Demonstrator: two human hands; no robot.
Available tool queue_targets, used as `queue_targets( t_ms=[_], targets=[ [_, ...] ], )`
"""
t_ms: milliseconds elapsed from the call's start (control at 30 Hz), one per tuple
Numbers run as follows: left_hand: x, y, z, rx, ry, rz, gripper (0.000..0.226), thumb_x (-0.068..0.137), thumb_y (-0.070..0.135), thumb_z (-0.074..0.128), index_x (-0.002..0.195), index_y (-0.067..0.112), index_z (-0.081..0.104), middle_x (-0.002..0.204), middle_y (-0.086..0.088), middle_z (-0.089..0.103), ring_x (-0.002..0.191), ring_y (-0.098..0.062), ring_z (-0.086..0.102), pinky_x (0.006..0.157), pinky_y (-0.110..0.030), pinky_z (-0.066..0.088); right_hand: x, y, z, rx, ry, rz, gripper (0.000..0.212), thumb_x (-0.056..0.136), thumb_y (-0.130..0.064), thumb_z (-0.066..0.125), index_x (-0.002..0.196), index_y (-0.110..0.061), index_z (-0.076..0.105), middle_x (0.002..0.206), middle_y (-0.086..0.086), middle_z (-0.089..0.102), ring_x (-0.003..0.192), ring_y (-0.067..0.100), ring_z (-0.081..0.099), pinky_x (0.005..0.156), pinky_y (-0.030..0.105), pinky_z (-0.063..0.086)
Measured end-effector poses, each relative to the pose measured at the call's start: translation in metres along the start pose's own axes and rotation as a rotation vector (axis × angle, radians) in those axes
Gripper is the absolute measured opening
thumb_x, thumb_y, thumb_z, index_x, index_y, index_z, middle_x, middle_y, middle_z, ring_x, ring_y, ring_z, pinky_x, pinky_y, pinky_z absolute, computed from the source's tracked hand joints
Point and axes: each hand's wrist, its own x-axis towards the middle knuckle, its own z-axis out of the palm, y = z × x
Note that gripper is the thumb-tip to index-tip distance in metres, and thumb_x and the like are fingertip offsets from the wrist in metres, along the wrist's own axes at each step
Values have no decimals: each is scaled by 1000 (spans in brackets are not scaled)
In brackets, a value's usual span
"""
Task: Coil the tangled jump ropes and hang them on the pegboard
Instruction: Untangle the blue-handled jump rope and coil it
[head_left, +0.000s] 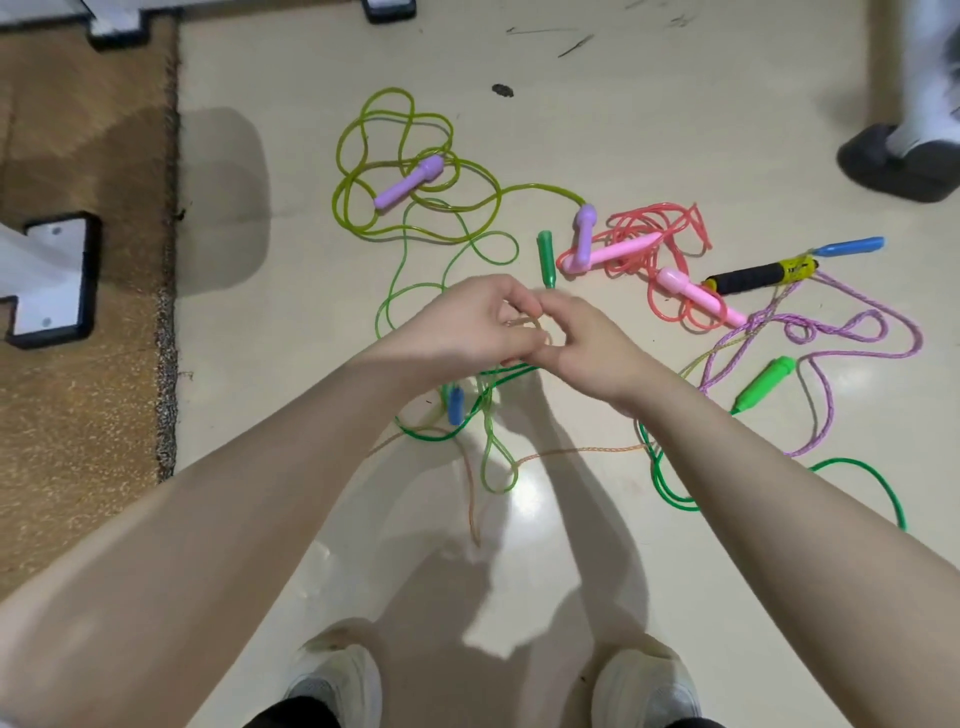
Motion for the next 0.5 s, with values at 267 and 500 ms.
queue_targets(
  t_ms=[267,500],
  targets=[
    [-1,-31,-13,149,265,-201,10,88,17,50,83,12,58,54,1,50,50,-14,44,44,-22,32,3,-19,-36,423,194,164,29,94,-25,53,72,-5,50,48,-2,34,42,10,32,46,22,37],
    [-17,-20,-23,-830,-855,-74,31,87,36,54,110,20,68,65,0,60,39,-6,39,38,-14,29,-5,15,-7,496,215,267,37,101,-34,33,80,-10,51,61,8,50,50,17,47,58,30,41]
  ],
)
